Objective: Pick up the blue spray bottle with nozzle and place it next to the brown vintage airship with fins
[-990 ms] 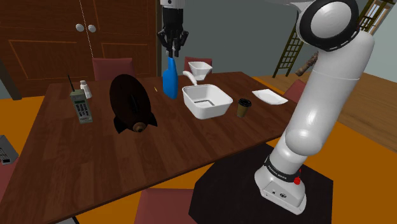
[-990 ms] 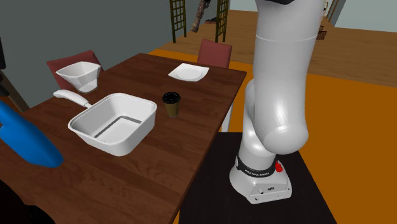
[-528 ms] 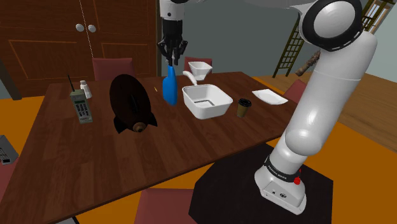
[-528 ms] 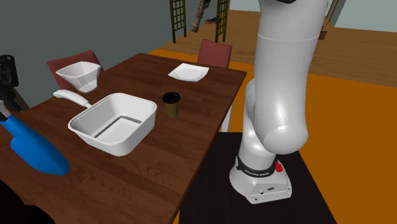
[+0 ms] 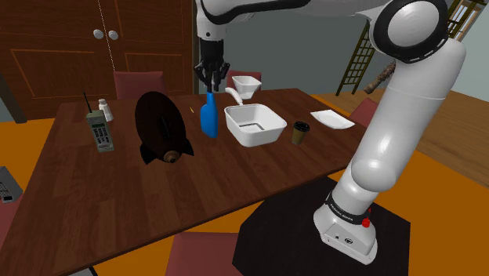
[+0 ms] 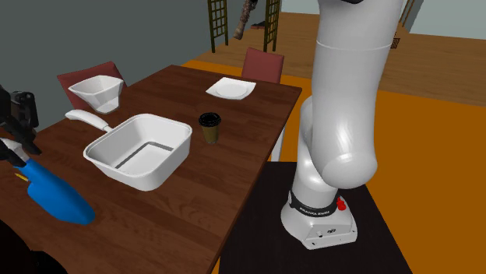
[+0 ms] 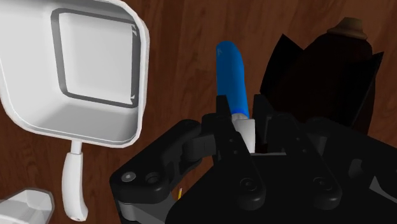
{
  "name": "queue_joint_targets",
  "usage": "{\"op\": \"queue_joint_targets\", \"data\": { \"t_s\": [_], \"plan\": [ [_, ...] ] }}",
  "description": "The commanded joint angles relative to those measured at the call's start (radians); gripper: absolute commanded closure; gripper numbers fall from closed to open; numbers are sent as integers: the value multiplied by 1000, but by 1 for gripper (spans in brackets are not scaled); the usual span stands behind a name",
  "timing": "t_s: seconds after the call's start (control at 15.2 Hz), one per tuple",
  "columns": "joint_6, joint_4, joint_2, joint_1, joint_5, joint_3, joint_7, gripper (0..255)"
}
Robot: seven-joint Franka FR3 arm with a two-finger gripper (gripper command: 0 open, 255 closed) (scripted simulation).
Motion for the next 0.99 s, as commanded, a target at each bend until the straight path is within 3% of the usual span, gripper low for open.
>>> {"op": "queue_joint_targets", "data": {
  "t_s": [0.0,0.92],
  "plan": [
    [28,-26,2,0,-1,0,2,255],
    [209,-178,32,0,-12,-1,16,255]
  ]
}}
